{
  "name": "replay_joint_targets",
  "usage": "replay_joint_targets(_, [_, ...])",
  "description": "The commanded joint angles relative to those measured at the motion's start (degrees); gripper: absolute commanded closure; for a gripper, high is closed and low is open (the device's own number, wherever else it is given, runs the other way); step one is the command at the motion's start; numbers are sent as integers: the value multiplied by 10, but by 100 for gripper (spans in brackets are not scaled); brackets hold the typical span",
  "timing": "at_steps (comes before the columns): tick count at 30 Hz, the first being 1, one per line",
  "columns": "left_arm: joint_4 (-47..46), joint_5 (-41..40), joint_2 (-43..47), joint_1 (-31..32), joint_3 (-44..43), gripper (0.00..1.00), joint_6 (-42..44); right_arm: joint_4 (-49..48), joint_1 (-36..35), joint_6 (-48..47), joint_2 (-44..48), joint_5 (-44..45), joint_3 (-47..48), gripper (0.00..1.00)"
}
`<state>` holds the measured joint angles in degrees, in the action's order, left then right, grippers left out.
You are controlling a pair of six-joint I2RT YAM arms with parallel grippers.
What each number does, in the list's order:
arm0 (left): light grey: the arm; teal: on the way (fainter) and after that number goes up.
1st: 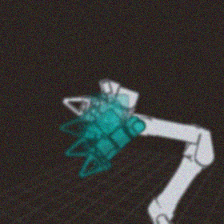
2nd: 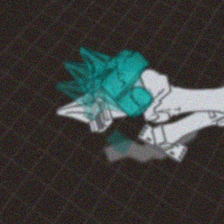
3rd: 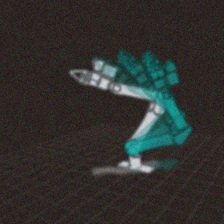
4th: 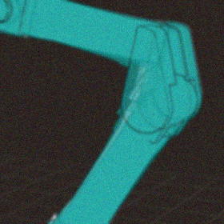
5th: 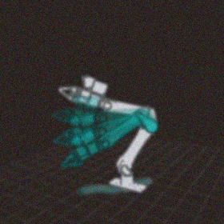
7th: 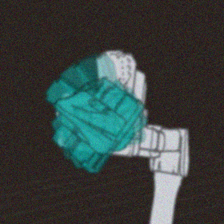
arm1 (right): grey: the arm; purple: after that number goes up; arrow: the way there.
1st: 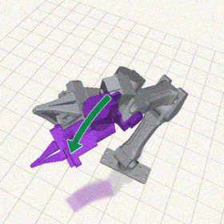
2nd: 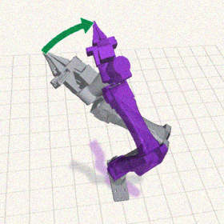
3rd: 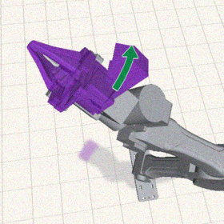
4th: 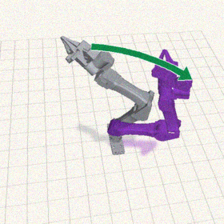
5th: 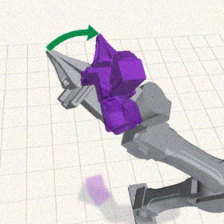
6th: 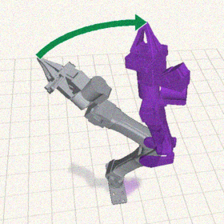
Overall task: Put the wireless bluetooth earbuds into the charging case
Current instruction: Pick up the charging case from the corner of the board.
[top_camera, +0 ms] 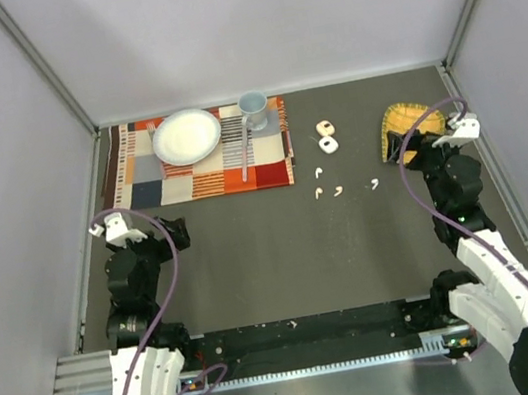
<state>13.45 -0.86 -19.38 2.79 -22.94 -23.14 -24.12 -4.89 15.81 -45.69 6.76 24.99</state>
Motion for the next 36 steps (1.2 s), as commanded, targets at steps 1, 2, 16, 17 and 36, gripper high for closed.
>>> replay_joint_targets(1, [56,21,-21,-1,-89,1,-18,78,-4,21,-10,-117,22,1])
replay_joint_targets(2, [77,13,-28,-1,-120,1,-8,111,-3,6,-42,-133,42,1])
replay_joint_targets(16, [128,-14,-50,0,-127,1,3,276,-52,-29,-358,-192,295,2])
replay_joint_targets(17, [131,-16,-49,0,-127,1,3,285,-54,-29,-374,-195,305,2])
replay_joint_targets(36, [128,-23,-40,0,-108,1,-1,349,-84,-271,-629,-171,523,19])
